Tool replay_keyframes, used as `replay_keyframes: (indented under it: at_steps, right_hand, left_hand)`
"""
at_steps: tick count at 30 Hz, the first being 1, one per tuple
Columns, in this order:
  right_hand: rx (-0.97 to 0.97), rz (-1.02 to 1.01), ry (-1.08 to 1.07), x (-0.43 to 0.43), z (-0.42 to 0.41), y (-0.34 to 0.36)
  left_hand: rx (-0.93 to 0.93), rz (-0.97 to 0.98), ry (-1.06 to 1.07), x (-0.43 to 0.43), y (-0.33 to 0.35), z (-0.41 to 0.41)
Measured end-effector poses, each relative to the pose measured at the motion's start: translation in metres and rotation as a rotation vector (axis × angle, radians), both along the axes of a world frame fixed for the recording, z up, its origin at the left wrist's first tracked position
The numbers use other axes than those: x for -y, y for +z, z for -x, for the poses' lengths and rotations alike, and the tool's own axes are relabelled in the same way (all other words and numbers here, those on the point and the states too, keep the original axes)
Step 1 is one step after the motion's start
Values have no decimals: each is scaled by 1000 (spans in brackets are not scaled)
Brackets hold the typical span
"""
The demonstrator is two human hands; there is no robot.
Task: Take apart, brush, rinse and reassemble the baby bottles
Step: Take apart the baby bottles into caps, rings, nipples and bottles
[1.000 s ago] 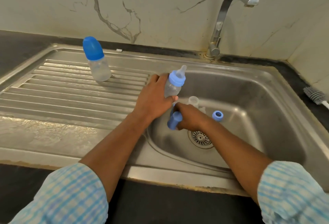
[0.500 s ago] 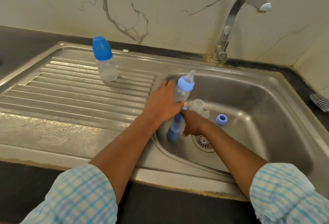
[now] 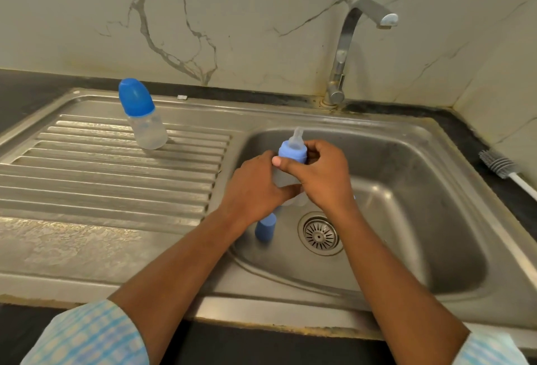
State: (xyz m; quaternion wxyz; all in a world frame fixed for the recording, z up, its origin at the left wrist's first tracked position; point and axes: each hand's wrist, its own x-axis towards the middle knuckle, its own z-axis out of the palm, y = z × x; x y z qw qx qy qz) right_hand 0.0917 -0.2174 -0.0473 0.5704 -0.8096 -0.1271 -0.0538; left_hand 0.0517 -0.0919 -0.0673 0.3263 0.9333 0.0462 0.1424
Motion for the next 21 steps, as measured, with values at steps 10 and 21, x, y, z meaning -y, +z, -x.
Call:
replay_keyframes:
  at_steps: [10, 21]
  right_hand:
    - [-22, -53, 351, 33, -9, 20]
    - [-187, -142, 247, 72, -36, 16]
  left_hand:
    - [-118, 470, -307, -12, 10, 5]
    - [-218, 617, -357, -14, 4, 2]
